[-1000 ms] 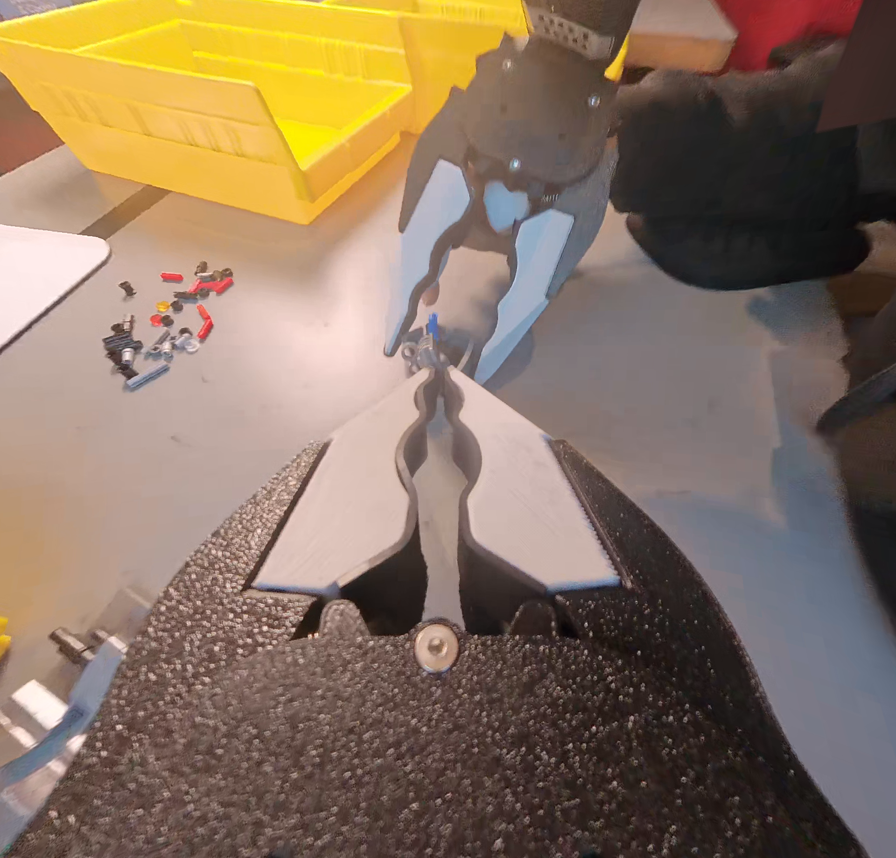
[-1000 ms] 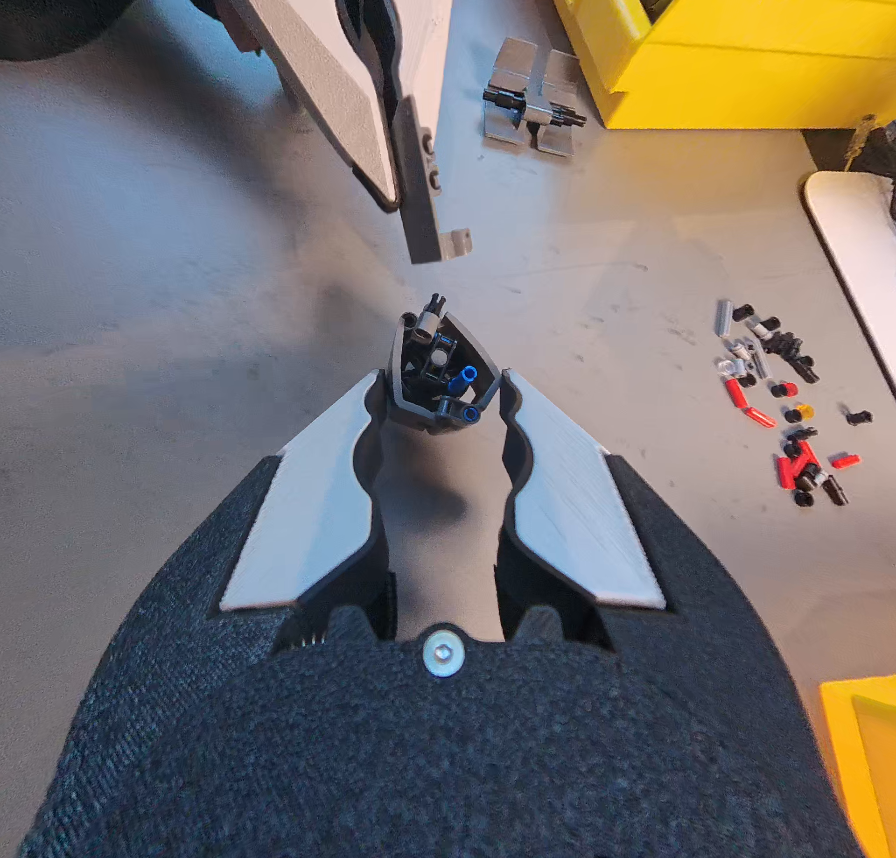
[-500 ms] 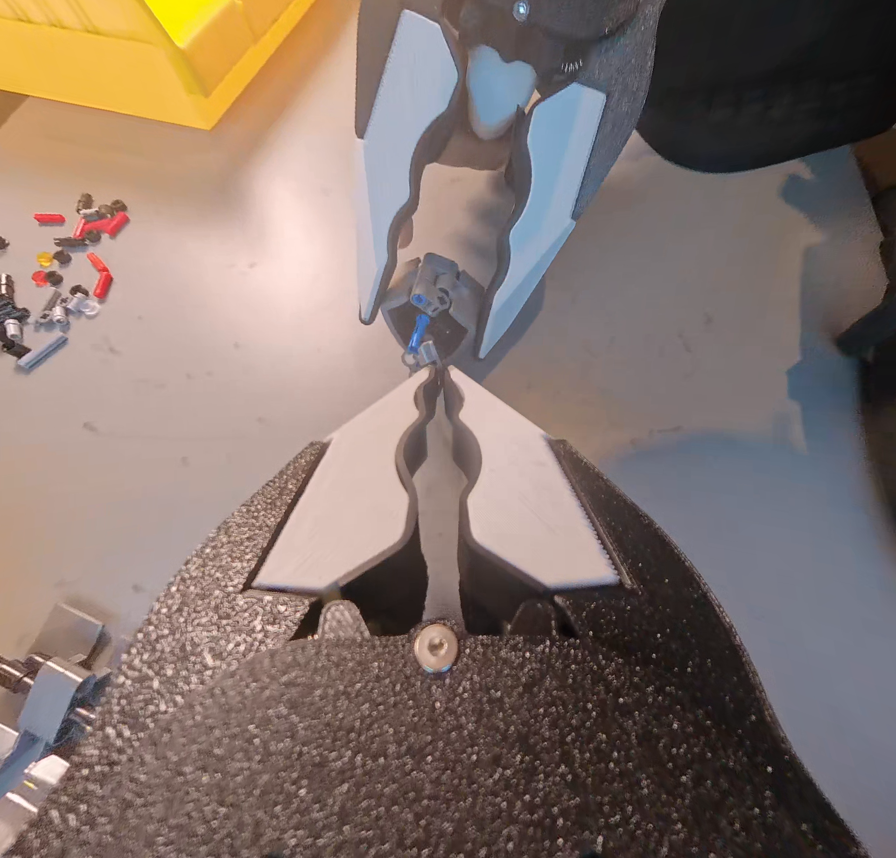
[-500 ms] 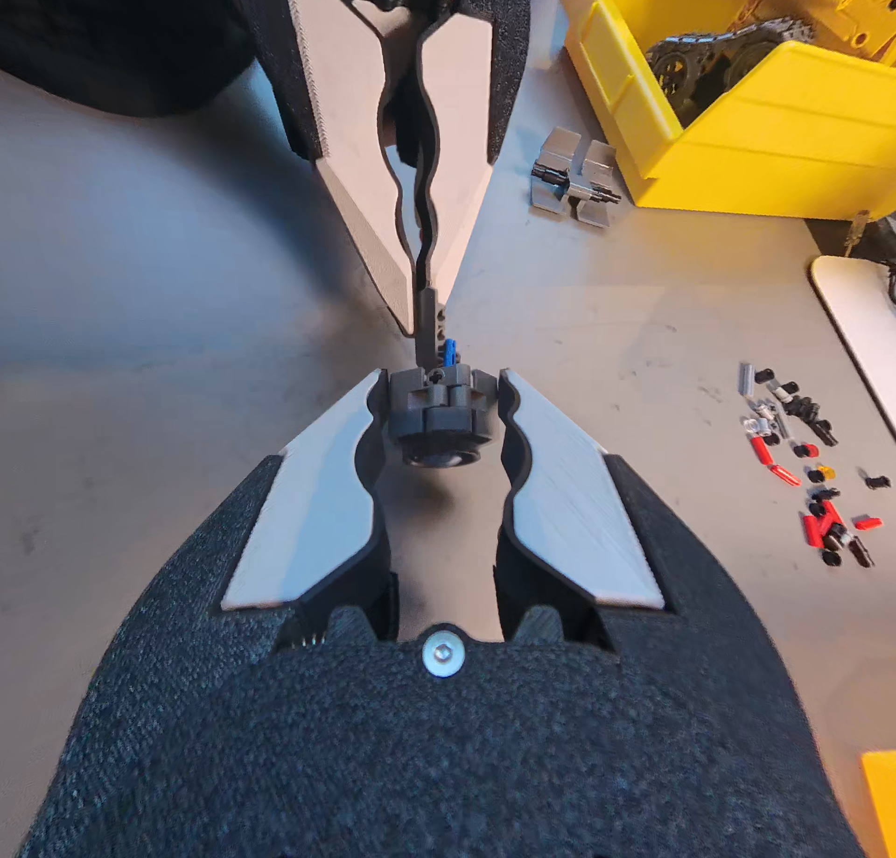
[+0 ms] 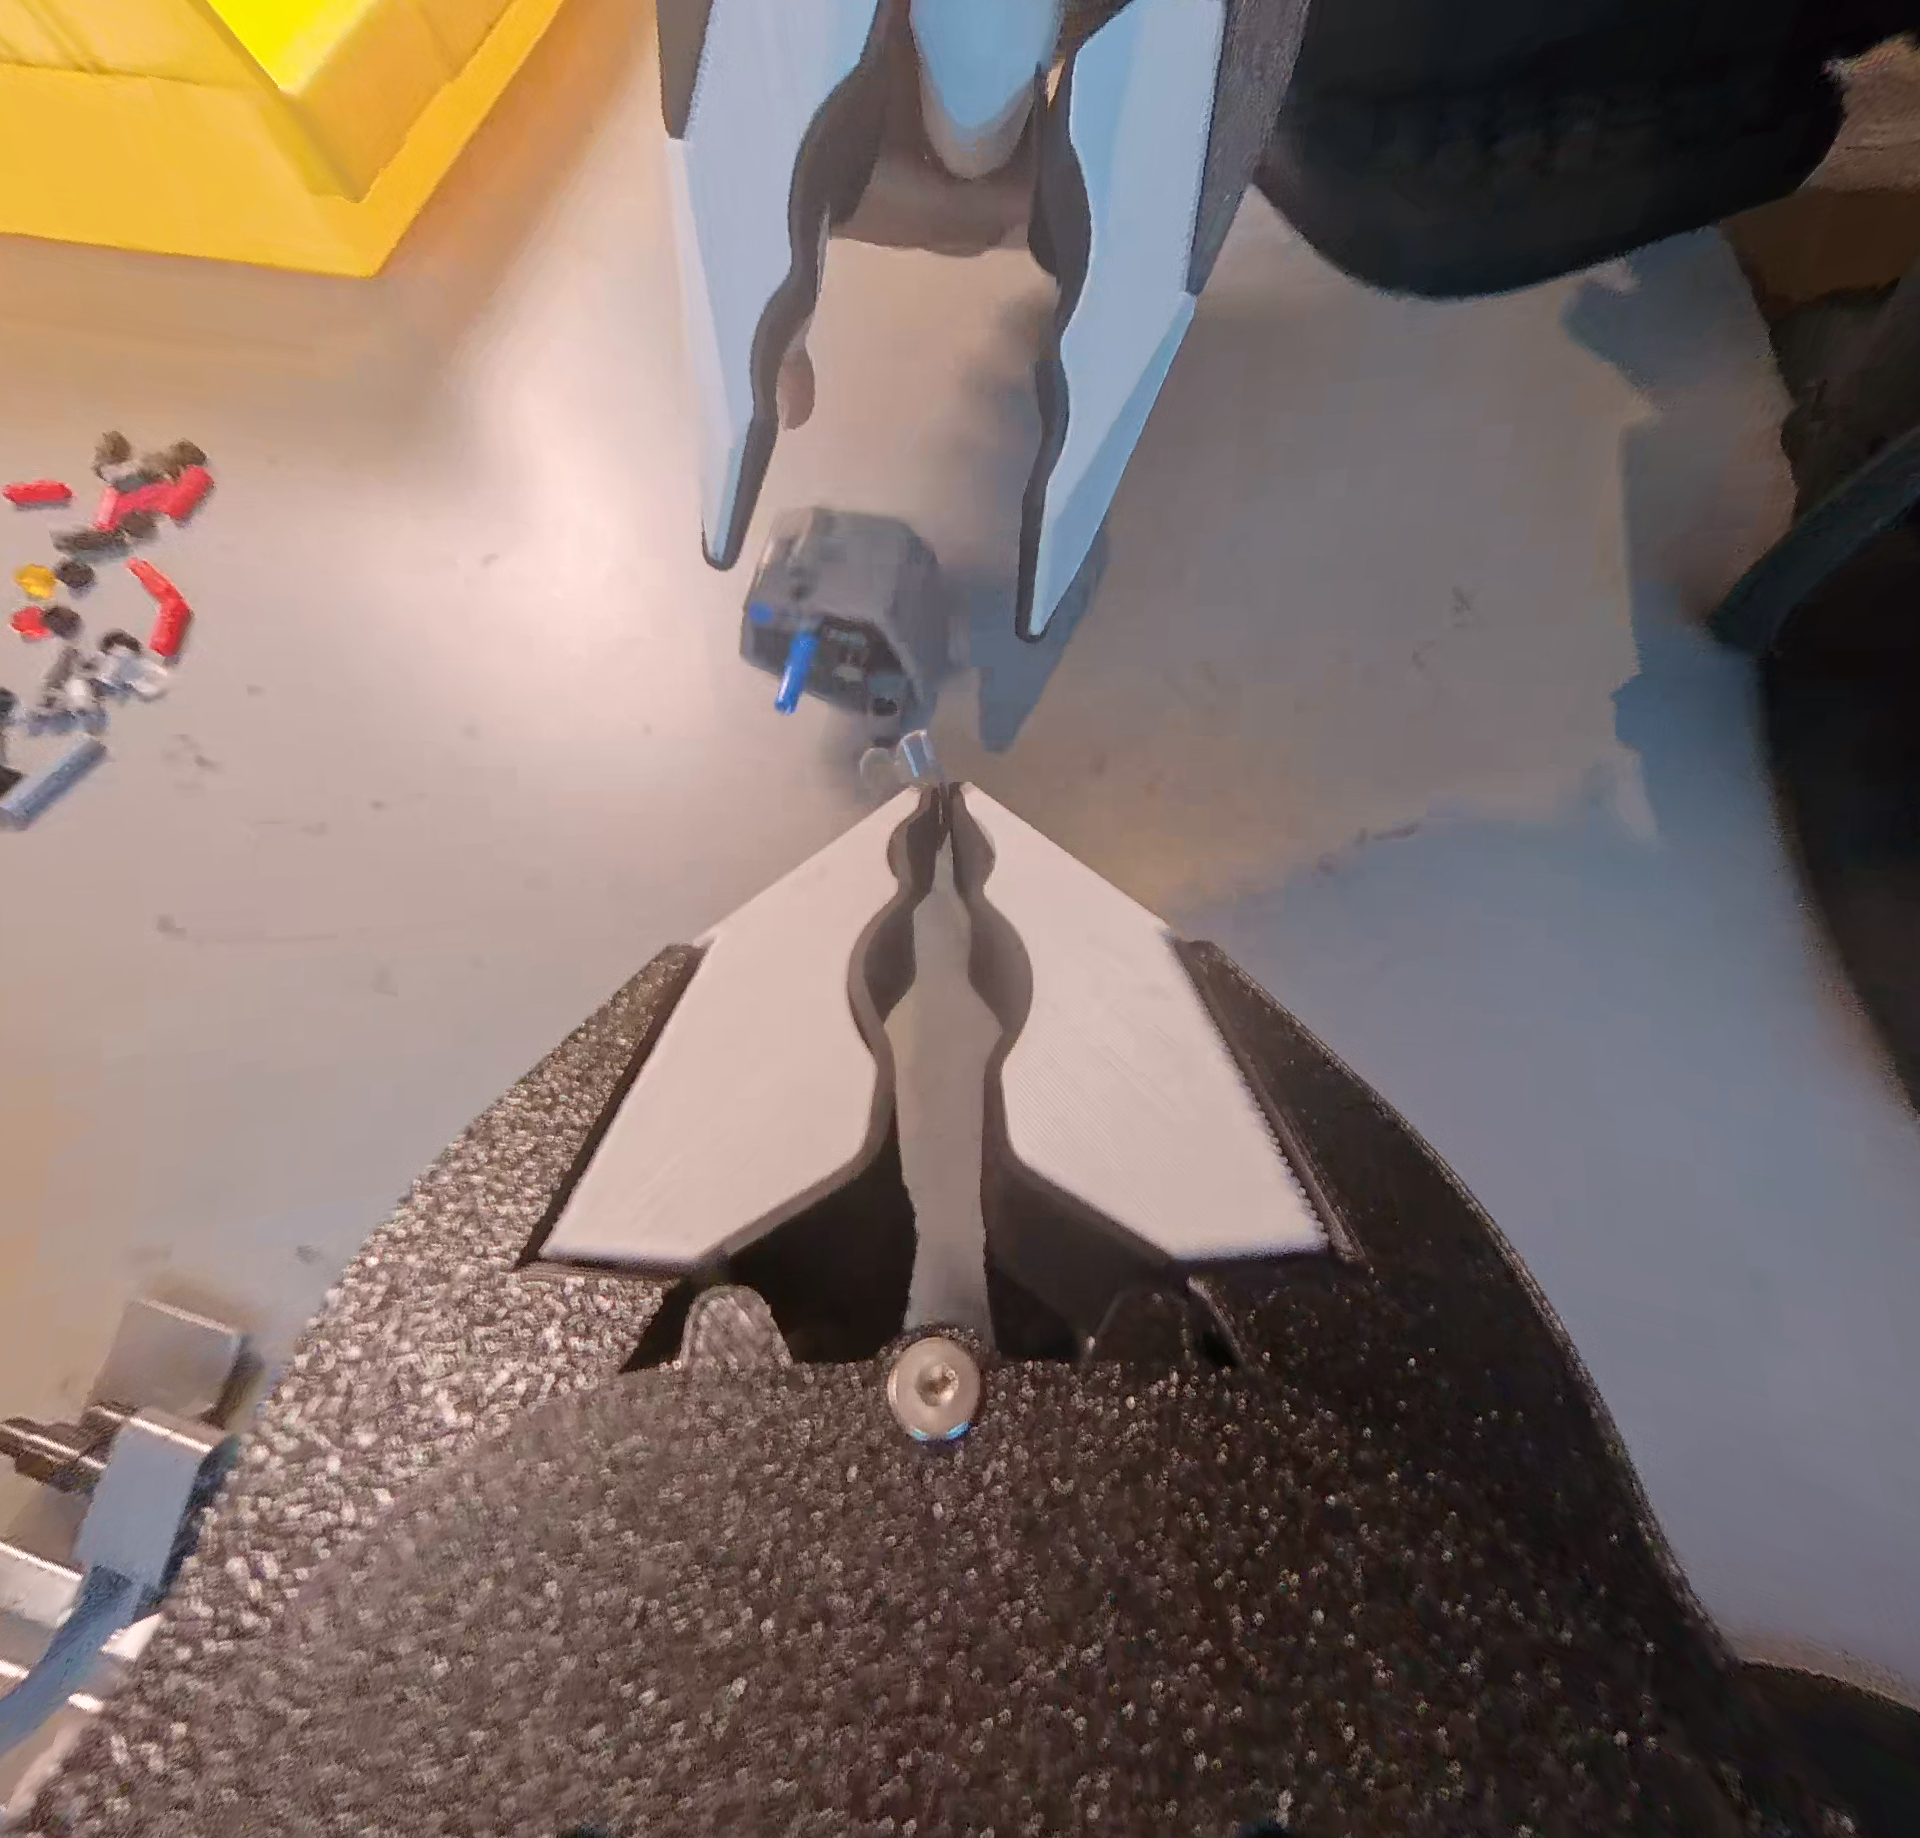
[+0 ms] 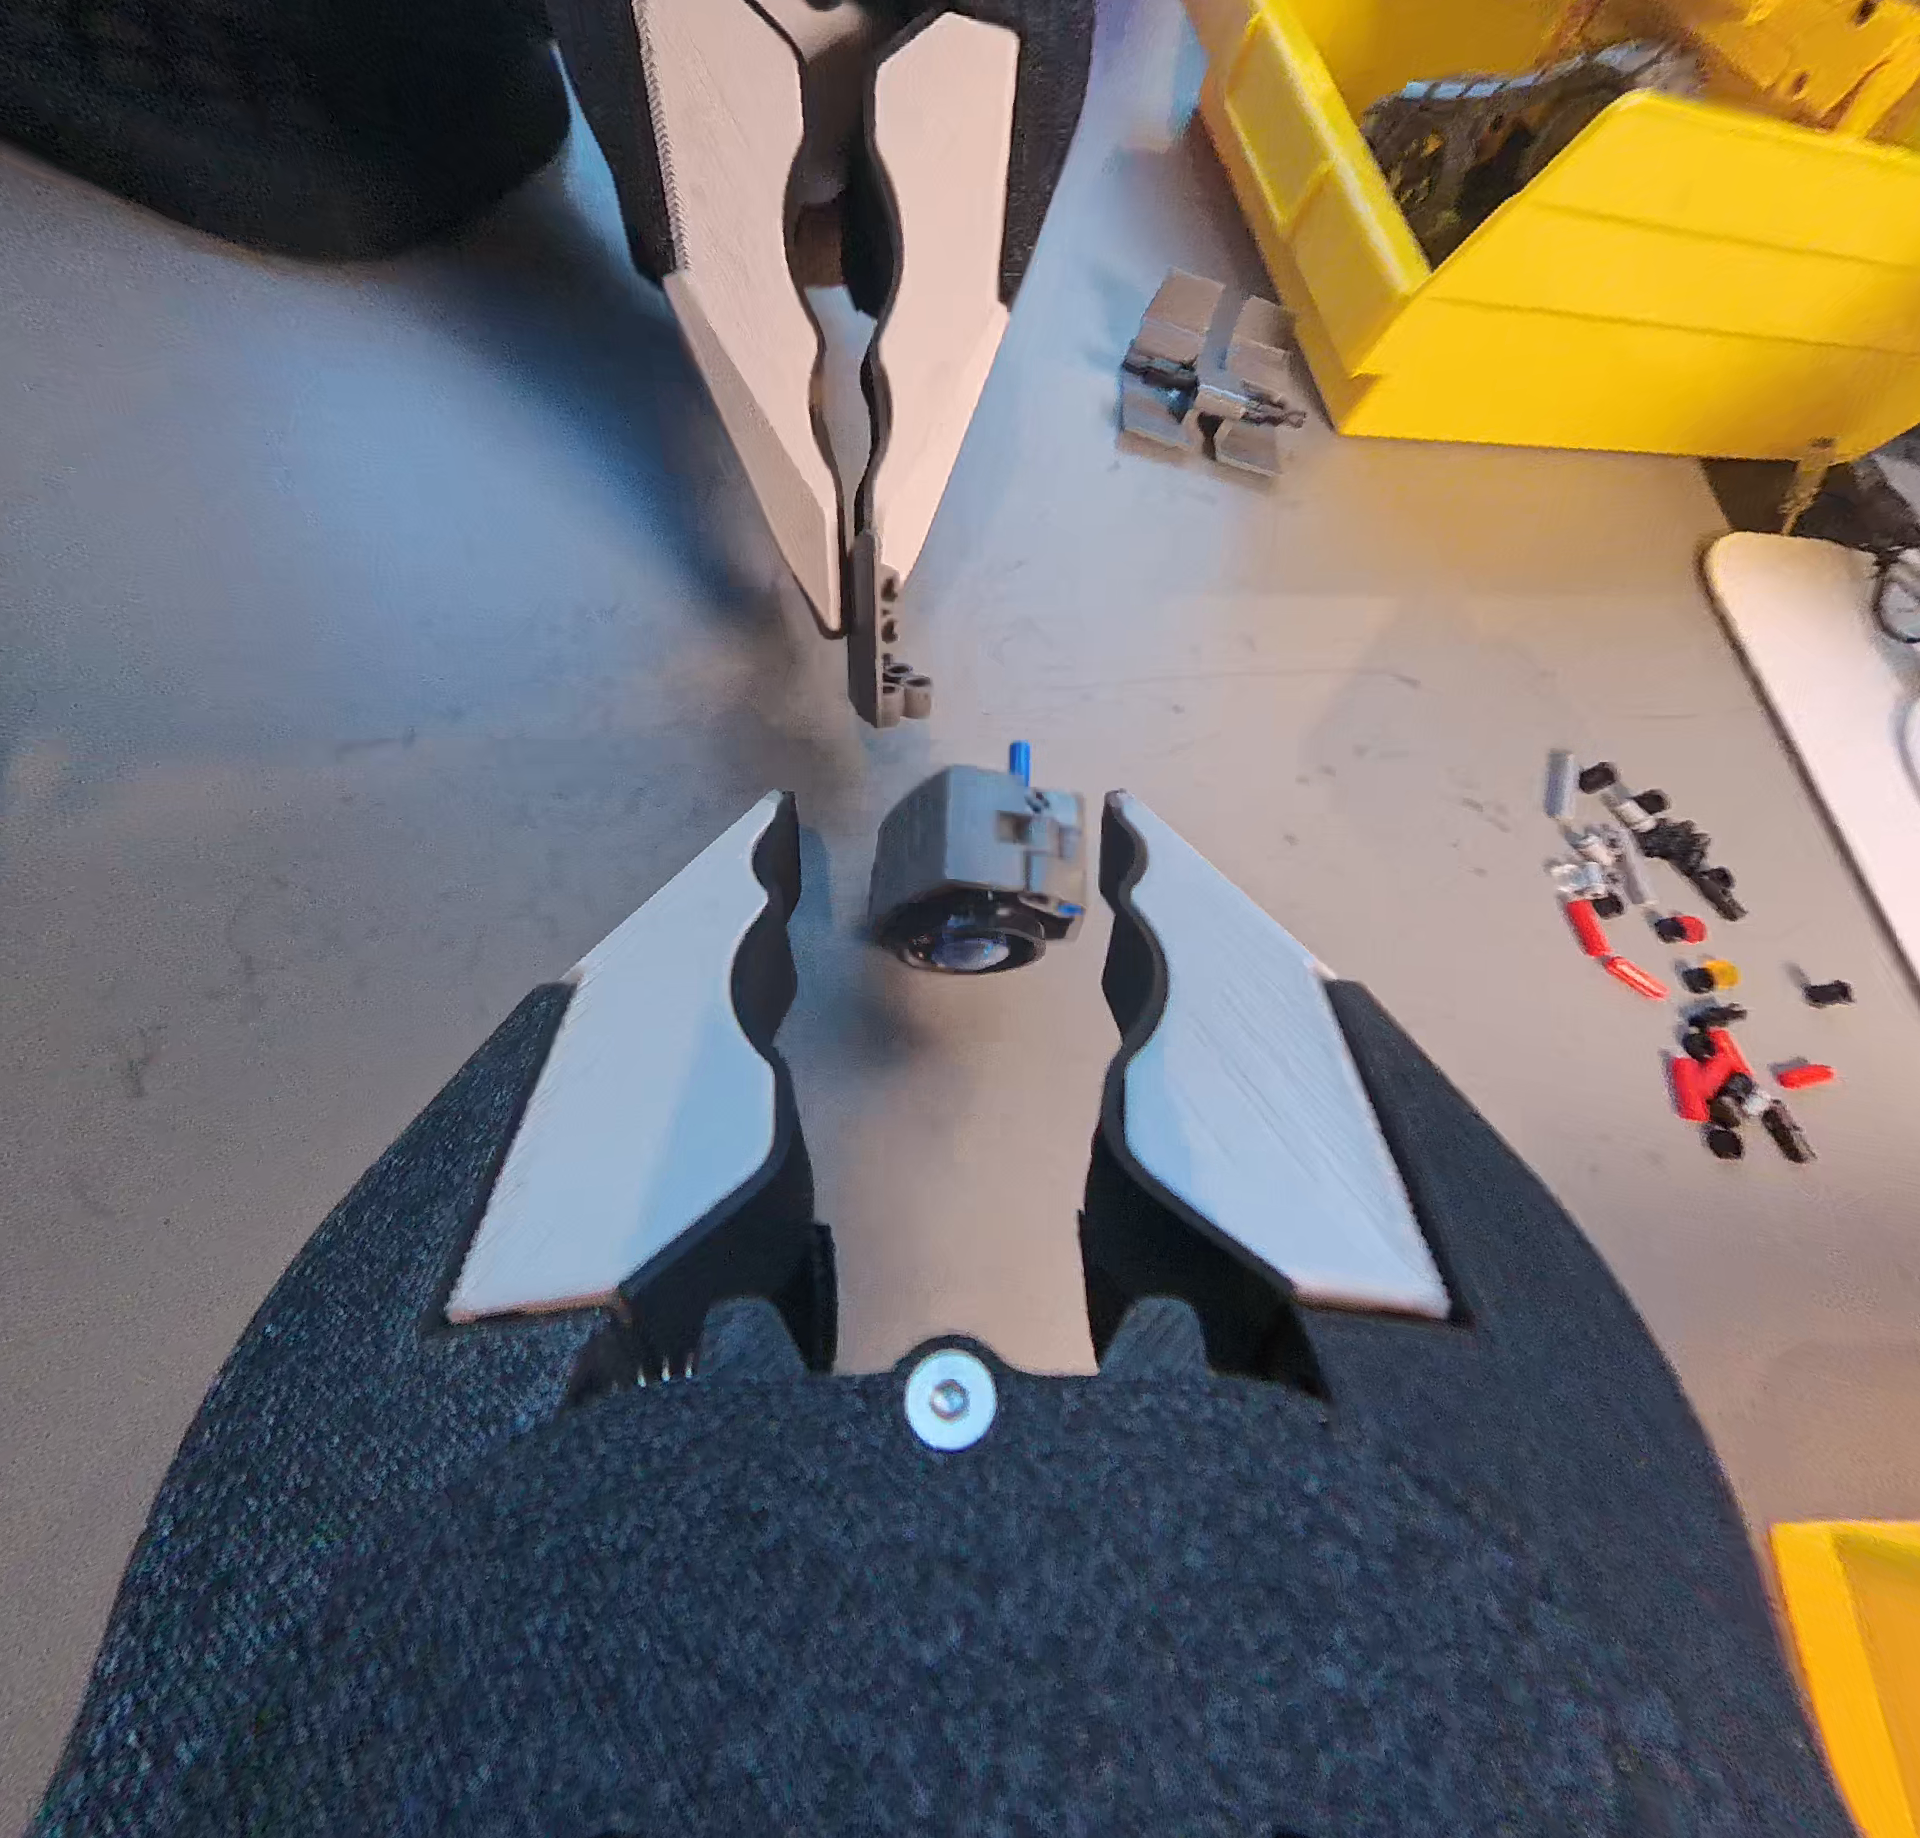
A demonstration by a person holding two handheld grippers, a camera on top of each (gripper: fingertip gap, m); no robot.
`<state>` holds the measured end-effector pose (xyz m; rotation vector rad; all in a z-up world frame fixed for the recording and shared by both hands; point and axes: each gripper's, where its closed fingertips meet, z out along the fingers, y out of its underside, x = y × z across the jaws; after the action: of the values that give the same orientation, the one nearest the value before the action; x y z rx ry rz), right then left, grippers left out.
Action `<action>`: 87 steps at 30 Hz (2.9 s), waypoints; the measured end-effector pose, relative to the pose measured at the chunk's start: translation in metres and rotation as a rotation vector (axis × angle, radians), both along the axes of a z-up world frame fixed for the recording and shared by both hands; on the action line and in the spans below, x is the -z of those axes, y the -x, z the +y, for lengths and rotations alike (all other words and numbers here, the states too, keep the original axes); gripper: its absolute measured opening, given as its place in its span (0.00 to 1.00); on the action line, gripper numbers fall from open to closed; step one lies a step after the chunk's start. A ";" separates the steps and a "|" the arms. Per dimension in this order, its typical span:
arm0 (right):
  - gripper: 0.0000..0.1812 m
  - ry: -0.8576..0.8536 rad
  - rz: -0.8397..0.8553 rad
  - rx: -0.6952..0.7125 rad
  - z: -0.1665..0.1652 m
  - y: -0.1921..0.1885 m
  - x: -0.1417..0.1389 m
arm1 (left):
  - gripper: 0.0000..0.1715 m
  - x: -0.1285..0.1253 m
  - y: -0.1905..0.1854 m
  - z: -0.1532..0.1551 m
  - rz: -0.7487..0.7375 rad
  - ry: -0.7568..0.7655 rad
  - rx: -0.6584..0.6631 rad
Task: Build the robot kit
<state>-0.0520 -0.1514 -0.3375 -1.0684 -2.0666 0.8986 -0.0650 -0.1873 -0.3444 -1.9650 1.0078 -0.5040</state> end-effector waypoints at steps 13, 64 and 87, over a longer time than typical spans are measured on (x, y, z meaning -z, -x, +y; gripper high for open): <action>0.14 0.331 0.208 -0.084 -0.035 0.005 -0.059 | 0.01 -0.072 -0.017 -0.008 -0.318 -0.264 0.086; 0.26 0.135 -0.010 -0.062 0.024 0.019 0.010 | 0.04 -0.024 0.030 0.025 -0.328 0.075 -0.215; 0.25 -0.085 0.208 -0.138 -0.004 0.012 -0.033 | 0.04 -0.048 0.009 0.012 -0.440 0.024 -0.072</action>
<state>-0.0637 -0.1549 -0.3049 -0.7616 -2.0027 0.9386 -0.0740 -0.1756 -0.2966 -1.7938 0.6523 -0.8647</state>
